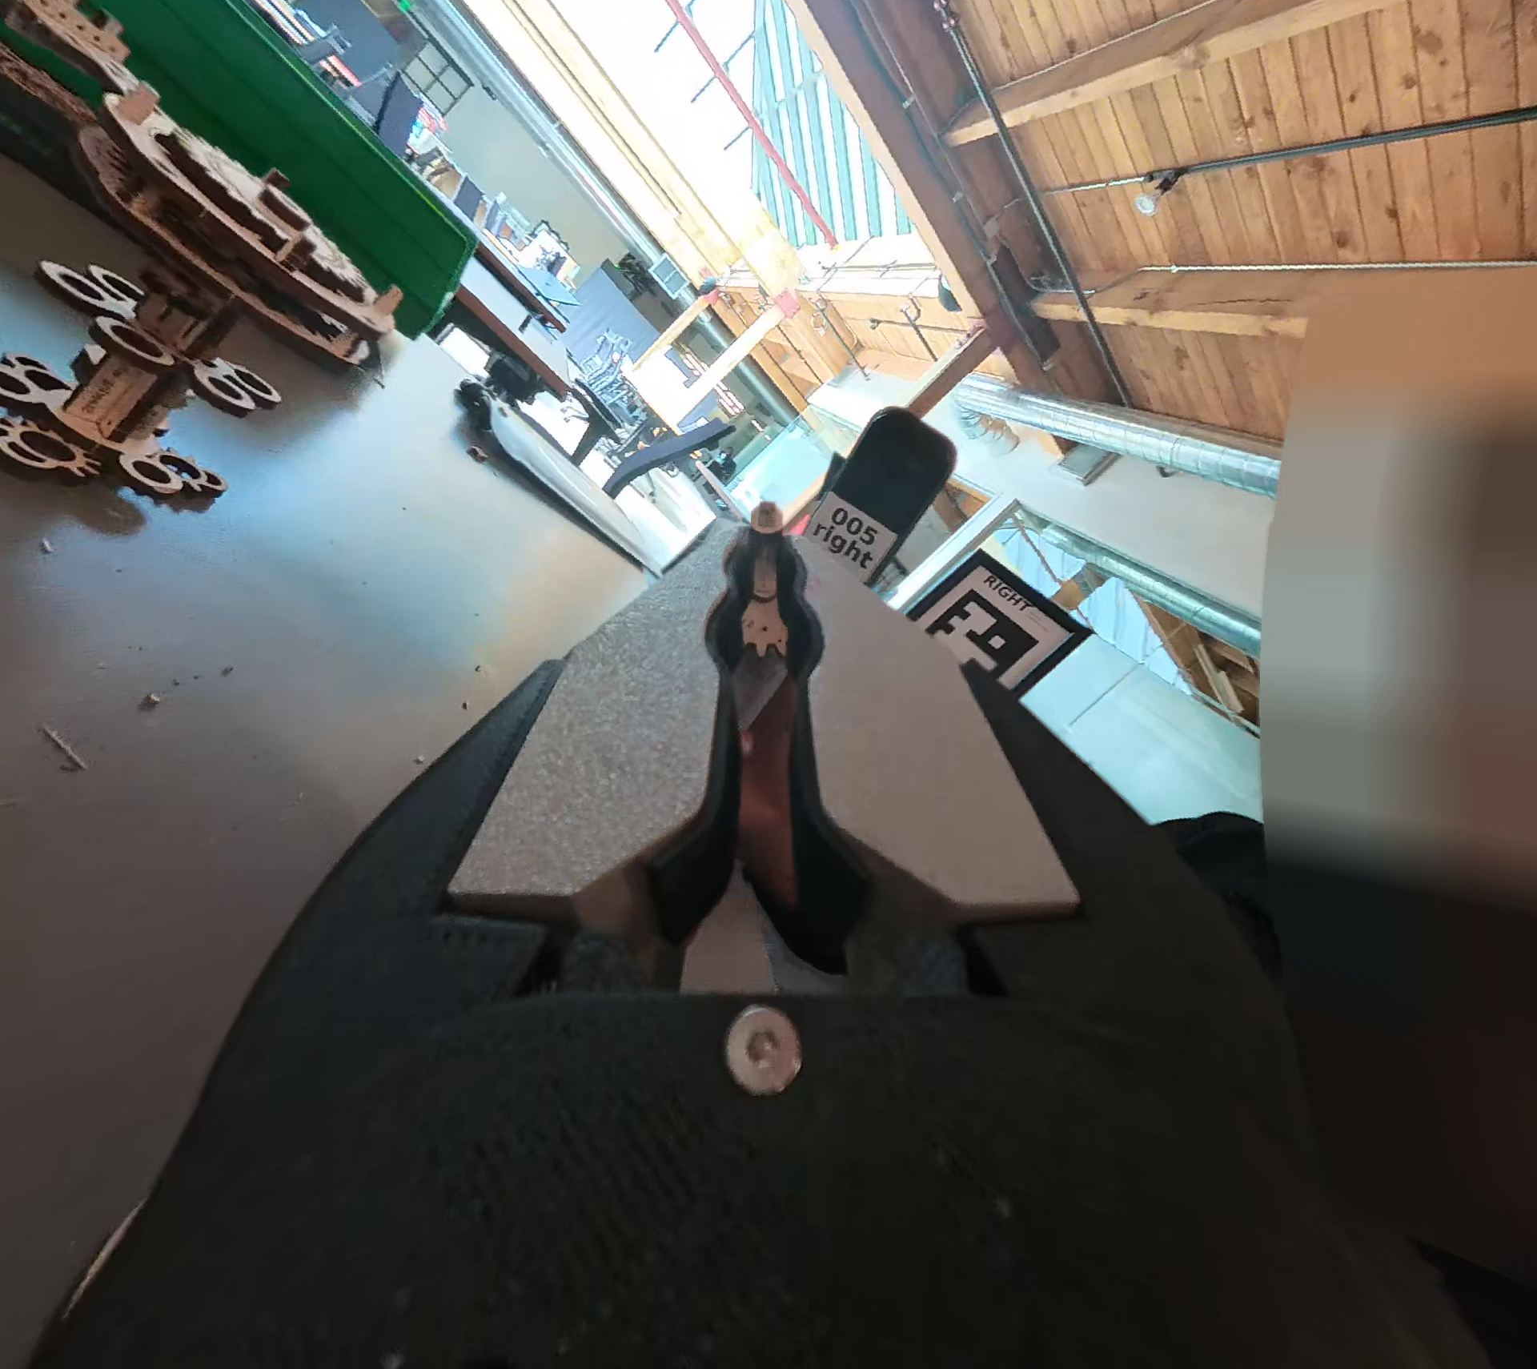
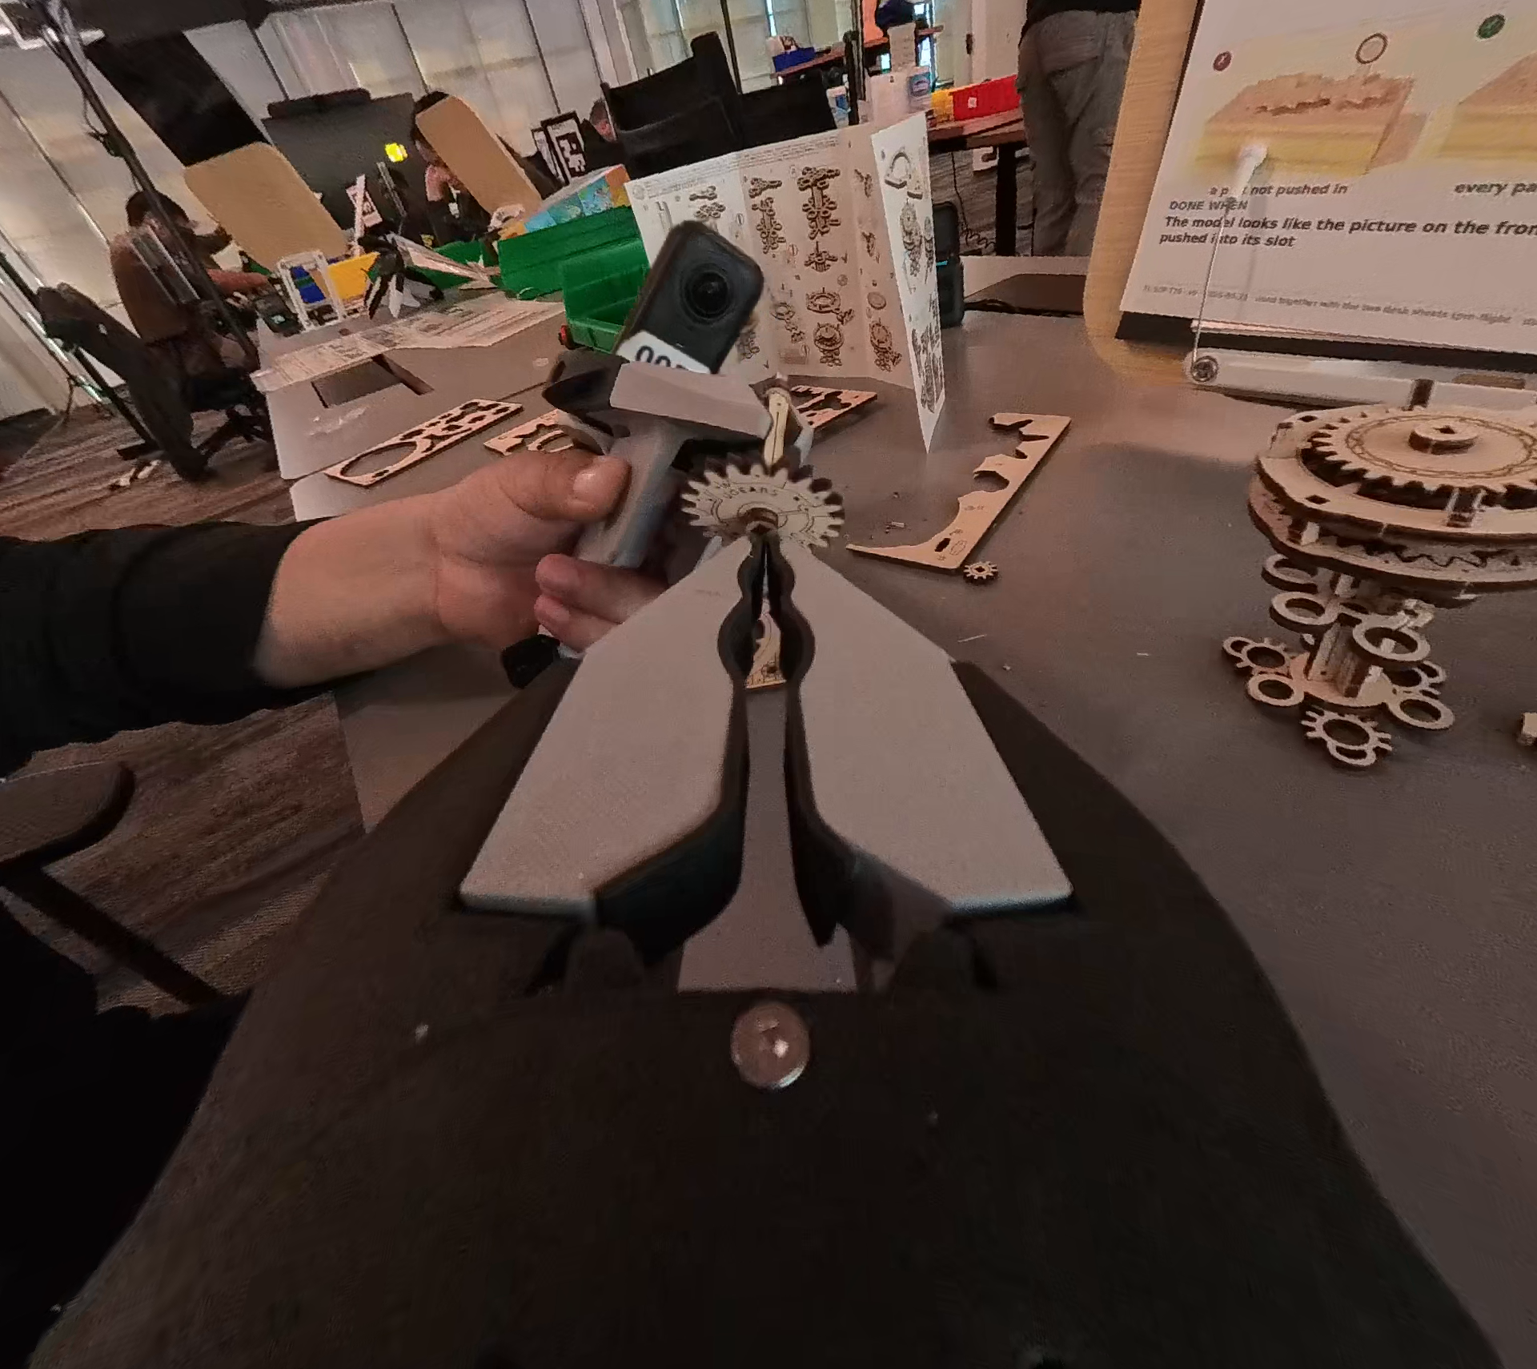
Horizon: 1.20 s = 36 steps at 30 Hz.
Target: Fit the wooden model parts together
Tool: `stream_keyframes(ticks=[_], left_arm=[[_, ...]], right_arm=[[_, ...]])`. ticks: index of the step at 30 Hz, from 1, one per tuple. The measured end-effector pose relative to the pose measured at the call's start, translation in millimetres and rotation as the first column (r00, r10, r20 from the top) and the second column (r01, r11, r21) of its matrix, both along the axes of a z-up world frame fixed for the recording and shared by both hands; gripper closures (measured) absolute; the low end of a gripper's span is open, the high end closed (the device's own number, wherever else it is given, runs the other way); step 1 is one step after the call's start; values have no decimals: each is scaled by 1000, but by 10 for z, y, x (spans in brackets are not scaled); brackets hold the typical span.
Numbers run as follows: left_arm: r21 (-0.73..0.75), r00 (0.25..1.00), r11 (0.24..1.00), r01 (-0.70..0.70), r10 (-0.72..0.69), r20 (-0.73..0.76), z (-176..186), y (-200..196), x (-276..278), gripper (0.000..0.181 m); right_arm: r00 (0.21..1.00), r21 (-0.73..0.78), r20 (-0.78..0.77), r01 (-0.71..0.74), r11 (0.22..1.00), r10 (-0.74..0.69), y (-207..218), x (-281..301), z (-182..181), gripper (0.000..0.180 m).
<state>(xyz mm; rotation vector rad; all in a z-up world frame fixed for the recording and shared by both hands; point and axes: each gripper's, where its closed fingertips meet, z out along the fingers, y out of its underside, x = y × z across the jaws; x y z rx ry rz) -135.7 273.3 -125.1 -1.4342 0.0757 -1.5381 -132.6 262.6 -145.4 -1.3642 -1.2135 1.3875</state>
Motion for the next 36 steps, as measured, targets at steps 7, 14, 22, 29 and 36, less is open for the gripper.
stream_keyframes(ticks=[7, 14, 22, 29, 36], left_arm=[[5, 995, 1000, 13, -13, 98, 74, -17, 25, 177], [64, 998, 998, -1, 6, -69, 105, -34, 52, 178], [204, 960, 976, -73, 124, -251, 232, -286, -204, 178], [399, 829, 906, -138, 326, -455, 272, -800, -824, 178], [379, 782, 892, -248, 415, -466, 238, -979, -1399, 178]], right_arm=[[998, 59, -46, 43, 997, -40, 8, 21, 74, 180], [999, 64, -2, 39, 997, -39, 12, -28, 9, 169], [999, 48, -37, 36, 998, -34, 28, 12, 51, 159], [999, 53, -14, 32, 998, -31, 6, -28, 19, 152], [990, 98, 77, 107, 989, -115, 213, -203, -93, 147]])
